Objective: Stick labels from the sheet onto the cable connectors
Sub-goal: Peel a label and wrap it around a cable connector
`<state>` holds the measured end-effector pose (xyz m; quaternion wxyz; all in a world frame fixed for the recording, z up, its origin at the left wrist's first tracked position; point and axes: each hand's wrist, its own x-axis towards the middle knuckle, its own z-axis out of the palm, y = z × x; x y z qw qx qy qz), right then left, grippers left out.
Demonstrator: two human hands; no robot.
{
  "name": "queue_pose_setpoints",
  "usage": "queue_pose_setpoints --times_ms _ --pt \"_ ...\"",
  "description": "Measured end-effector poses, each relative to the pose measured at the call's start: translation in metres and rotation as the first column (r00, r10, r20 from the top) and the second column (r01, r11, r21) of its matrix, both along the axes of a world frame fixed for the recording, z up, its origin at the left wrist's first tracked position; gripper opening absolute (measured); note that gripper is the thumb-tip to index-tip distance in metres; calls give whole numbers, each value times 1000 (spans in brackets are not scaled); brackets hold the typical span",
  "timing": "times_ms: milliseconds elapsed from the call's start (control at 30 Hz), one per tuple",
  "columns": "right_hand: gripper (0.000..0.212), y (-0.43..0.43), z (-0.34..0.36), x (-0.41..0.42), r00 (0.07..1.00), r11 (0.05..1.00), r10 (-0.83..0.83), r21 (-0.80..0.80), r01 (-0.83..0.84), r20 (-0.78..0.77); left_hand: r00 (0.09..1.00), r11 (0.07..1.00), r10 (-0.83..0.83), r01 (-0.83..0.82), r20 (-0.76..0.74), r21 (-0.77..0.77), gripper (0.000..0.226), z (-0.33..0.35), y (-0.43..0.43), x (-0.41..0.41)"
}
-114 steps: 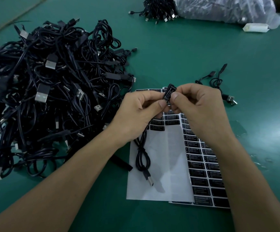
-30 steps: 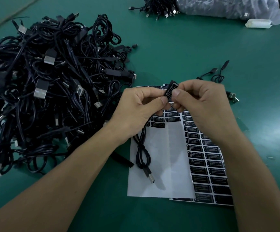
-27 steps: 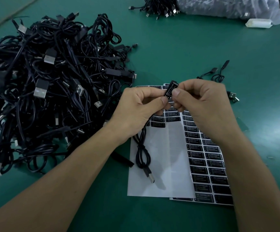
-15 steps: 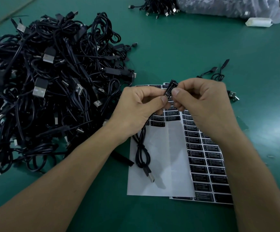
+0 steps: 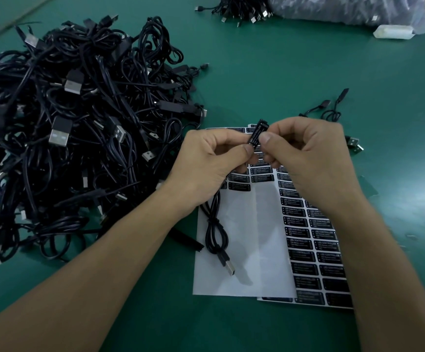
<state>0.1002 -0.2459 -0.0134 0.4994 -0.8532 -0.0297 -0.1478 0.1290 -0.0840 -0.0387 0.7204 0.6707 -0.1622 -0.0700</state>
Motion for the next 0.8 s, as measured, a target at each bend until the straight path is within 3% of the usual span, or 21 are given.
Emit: queue_pose_setpoints --times_ms 800 --pt "16 3 -3 -2 989 996 -89 25 87 114 1000 1000 21 -21 -2 -6 19 0 1 0"
